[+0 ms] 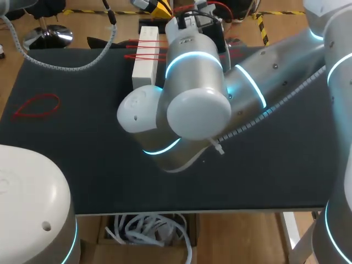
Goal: Grab the tape and strap the tape.
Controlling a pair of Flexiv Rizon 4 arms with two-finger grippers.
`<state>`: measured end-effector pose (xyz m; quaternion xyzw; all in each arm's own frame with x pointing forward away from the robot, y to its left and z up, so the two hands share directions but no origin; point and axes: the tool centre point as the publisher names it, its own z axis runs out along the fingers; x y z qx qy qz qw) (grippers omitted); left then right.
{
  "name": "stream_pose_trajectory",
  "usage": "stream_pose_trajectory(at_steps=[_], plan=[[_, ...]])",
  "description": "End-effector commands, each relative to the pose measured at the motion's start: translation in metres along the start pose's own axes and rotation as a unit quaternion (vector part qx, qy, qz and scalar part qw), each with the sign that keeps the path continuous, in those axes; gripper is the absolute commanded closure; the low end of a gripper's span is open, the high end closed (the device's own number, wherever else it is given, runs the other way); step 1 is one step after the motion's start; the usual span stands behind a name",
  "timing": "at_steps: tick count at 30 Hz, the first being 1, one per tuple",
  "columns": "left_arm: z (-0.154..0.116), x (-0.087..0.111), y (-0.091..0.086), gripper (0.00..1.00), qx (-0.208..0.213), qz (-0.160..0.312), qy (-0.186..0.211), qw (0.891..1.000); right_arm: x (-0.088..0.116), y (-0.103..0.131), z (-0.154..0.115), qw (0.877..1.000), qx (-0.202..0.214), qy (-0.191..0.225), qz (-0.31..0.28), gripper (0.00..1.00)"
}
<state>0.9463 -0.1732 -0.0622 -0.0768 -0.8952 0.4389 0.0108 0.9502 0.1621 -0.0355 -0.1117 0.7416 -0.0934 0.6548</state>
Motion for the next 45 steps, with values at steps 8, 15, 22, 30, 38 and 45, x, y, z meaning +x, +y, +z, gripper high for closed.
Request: stream_pose_trajectory(at_steps=[8,15,22,30,38,45], plan=[[-0.001,0.000,-0.001,1.00,-0.001,0.000,0.001,1.000,-0.005,0.009,0.000,1.000,-0.007,0.002,-0.006,1.00],[-0.001,0.000,-0.001,1.00,-0.001,0.000,0.001,1.000,-0.006,0.015,0.001,1.000,-0.012,0.002,-0.009,1.00],[-0.001,0.000,-0.001,1.00,-0.001,0.000,0.001,1.000,-0.006,0.022,0.002,1.000,-0.018,0.003,-0.012,1.00],[-0.001,0.000,-0.001,1.00,-0.001,0.000,0.001,1.000,-0.006,0.028,0.002,1.000,-0.021,0.005,-0.017,1.00],[-0.001,0.000,-0.001,1.00,-0.001,0.000,0.001,1.000,-0.006,0.035,0.005,0.999,-0.025,0.007,-0.020,1.00],[-0.001,0.000,-0.001,1.00,-0.001,0.000,0.001,1.000,-0.005,0.039,0.005,0.999,-0.029,0.010,-0.022,1.00]])
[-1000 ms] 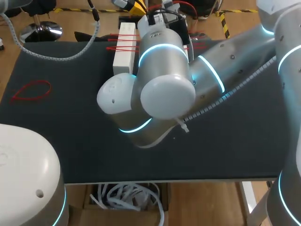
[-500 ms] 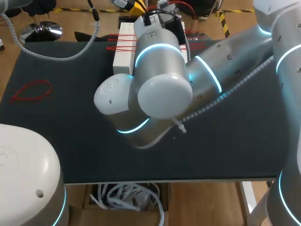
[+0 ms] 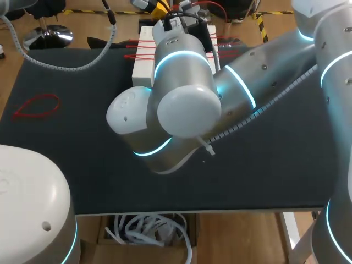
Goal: Grab the tape and strap the tape.
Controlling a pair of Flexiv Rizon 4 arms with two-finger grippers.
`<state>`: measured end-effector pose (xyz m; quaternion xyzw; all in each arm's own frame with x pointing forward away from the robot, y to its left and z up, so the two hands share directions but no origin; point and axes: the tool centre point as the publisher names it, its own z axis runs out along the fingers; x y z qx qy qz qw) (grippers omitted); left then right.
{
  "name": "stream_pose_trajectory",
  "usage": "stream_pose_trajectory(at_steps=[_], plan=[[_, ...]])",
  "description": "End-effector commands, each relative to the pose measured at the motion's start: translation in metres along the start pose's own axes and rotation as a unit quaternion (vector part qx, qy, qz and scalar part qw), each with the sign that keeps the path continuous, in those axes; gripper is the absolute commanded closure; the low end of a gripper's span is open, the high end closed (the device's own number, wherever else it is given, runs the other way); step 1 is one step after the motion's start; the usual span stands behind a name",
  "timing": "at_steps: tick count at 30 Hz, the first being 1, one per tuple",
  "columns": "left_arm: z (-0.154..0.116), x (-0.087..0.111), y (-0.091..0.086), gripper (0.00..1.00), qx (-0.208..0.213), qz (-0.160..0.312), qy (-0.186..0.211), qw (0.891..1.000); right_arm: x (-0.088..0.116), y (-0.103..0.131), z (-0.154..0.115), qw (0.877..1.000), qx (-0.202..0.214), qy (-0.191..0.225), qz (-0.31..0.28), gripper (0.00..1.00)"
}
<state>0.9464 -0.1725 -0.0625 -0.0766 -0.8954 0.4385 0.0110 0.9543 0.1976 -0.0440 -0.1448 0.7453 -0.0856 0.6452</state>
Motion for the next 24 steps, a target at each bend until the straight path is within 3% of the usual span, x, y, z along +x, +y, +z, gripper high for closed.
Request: stream_pose_trajectory(at_steps=[1,16,24], plan=[[-0.0001,0.0002,-0.0013,1.00,-0.001,0.000,0.000,1.000,-0.0027,0.0033,-0.0007,1.000,0.000,0.004,-0.002,1.00],[-0.0001,0.0002,-0.0013,1.00,-0.001,0.000,0.000,1.000,-0.0006,-0.0027,-0.0009,1.000,0.003,0.011,-0.013,1.00],[-0.0001,0.0002,-0.0013,1.00,-0.001,0.000,0.000,1.000,-0.0001,-0.0027,-0.0016,0.997,-0.005,0.040,-0.071,1.00]])
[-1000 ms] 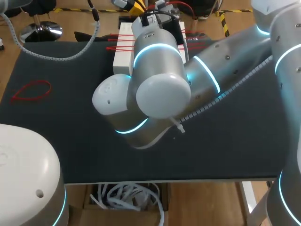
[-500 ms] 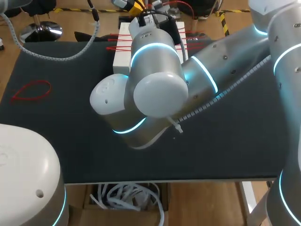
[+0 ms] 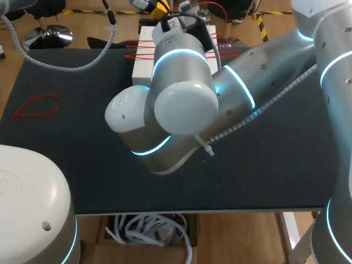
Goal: Grab the tape and strap the tape.
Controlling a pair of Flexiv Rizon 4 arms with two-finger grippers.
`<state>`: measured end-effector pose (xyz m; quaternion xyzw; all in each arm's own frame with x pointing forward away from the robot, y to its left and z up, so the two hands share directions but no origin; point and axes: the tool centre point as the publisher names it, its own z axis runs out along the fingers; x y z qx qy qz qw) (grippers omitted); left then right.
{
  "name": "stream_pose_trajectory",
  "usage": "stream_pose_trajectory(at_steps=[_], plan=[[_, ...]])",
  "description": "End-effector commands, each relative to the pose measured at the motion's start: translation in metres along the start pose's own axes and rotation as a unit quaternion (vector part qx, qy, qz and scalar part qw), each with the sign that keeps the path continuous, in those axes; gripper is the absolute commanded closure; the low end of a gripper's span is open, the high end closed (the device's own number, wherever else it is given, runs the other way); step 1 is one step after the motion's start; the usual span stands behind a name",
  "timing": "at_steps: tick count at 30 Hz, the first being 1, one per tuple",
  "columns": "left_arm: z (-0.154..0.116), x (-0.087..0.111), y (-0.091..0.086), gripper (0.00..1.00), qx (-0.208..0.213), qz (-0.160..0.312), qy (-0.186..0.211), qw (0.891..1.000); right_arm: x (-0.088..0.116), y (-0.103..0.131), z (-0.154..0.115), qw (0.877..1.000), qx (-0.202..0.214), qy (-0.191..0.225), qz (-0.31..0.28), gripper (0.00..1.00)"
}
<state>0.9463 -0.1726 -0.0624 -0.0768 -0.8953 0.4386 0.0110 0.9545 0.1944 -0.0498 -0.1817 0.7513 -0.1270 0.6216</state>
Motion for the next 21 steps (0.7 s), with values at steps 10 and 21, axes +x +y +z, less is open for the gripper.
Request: stream_pose_trajectory(at_steps=[10,21], plan=[[-0.0002,0.0001,-0.0012,1.00,-0.001,0.000,0.000,1.000,-0.0052,0.0033,-0.0035,0.999,-0.011,0.026,-0.021,1.00],[-0.0002,0.0001,-0.0012,1.00,-0.001,0.000,0.000,1.000,-0.0027,0.0040,-0.0035,0.999,-0.011,0.029,-0.020,1.00]])
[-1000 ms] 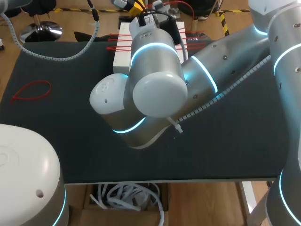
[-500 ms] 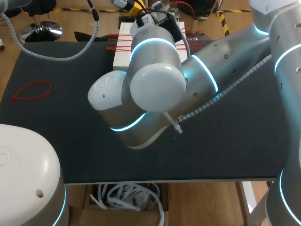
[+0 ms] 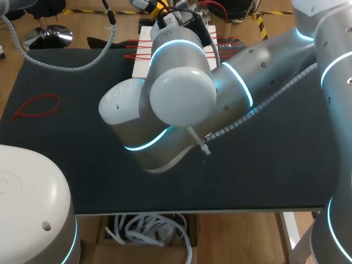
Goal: Grab the tape and strap the tape.
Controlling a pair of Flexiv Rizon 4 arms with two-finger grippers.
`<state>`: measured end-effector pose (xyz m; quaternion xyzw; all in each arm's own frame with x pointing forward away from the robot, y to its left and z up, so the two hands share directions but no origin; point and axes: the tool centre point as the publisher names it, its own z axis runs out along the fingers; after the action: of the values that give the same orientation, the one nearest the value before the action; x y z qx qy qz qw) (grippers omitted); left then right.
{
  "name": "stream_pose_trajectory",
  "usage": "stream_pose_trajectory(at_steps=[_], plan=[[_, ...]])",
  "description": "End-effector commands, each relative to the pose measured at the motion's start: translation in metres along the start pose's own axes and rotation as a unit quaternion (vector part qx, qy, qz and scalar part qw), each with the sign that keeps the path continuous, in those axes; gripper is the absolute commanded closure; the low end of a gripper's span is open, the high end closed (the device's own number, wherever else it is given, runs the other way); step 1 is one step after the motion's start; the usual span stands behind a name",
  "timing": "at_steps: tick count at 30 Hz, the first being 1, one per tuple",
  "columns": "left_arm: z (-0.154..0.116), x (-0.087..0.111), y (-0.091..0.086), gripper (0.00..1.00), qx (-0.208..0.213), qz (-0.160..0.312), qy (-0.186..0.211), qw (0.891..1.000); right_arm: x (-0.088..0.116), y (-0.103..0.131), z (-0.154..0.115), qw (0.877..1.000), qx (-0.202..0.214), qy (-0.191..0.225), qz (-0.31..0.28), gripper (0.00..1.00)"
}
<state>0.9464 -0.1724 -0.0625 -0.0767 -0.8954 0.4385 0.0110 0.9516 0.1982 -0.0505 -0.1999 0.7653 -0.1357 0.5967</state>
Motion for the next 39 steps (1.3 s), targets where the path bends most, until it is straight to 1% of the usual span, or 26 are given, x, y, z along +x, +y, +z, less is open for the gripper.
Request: stream_pose_trajectory(at_steps=[1,4,5,6,7,9,11,16,18,20,27,31,33,36,37,39], plan=[[0.000,0.000,-0.001,1.00,-0.001,0.000,0.000,1.000,-0.002,-0.001,-0.001,1.000,0.000,0.001,0.002,1.00],[0.000,0.000,-0.001,1.00,-0.001,0.000,0.000,1.000,-0.002,-0.002,-0.002,1.000,0.006,0.001,0.007,1.00],[0.000,0.000,-0.001,1.00,-0.001,0.000,0.000,1.000,-0.003,-0.003,-0.002,1.000,0.007,0.000,0.009,0.79],[0.000,0.000,-0.001,1.00,-0.001,0.000,0.000,1.000,-0.003,-0.004,-0.003,1.000,0.008,-0.001,0.011,0.69],[0.000,0.000,-0.001,1.00,-0.001,0.000,0.000,1.000,-0.003,-0.004,-0.003,1.000,0.009,-0.002,0.013,0.65],[0.000,0.000,-0.001,1.00,-0.001,0.000,0.000,1.000,-0.005,-0.005,-0.004,1.000,0.009,-0.005,0.016,0.55],[0.000,0.000,-0.001,1.00,-0.001,0.000,0.000,1.000,-0.007,-0.006,-0.006,1.000,0.009,-0.007,0.019,0.58],[0.000,0.000,-0.001,1.00,-0.001,0.000,0.000,1.000,-0.011,-0.003,-0.015,0.999,-0.002,-0.006,0.033,0.59],[0.000,0.000,-0.001,1.00,-0.001,0.000,0.000,1.000,-0.013,-0.002,-0.019,0.999,-0.006,-0.007,0.039,0.62],[0.000,0.000,-0.001,1.00,-0.001,0.000,0.000,1.000,-0.015,-0.002,-0.023,0.999,-0.010,-0.009,0.044,0.63],[0.000,0.000,-0.001,1.00,-0.001,0.000,0.000,1.000,-0.025,-0.010,-0.036,0.998,-0.021,-0.020,0.061,0.60],[0.000,0.000,-0.001,1.00,-0.001,0.000,0.000,1.000,-0.030,-0.023,-0.040,0.997,-0.020,-0.026,0.072,0.55],[0.000,0.000,-0.001,1.00,-0.001,0.000,0.000,1.000,-0.033,-0.032,-0.042,0.996,-0.018,-0.028,0.077,0.50],[0.000,0.000,-0.001,1.00,-0.001,0.000,0.000,1.000,-0.036,-0.044,-0.044,0.996,-0.016,-0.032,0.081,0.02],[0.000,0.000,-0.001,1.00,-0.001,0.000,0.000,1.000,-0.037,-0.049,-0.045,0.996,-0.015,-0.033,0.083,0.00],[0.000,0.000,-0.001,1.00,-0.001,0.000,0.000,1.000,-0.038,-0.058,-0.045,0.996,-0.011,-0.036,0.085,0.00]])
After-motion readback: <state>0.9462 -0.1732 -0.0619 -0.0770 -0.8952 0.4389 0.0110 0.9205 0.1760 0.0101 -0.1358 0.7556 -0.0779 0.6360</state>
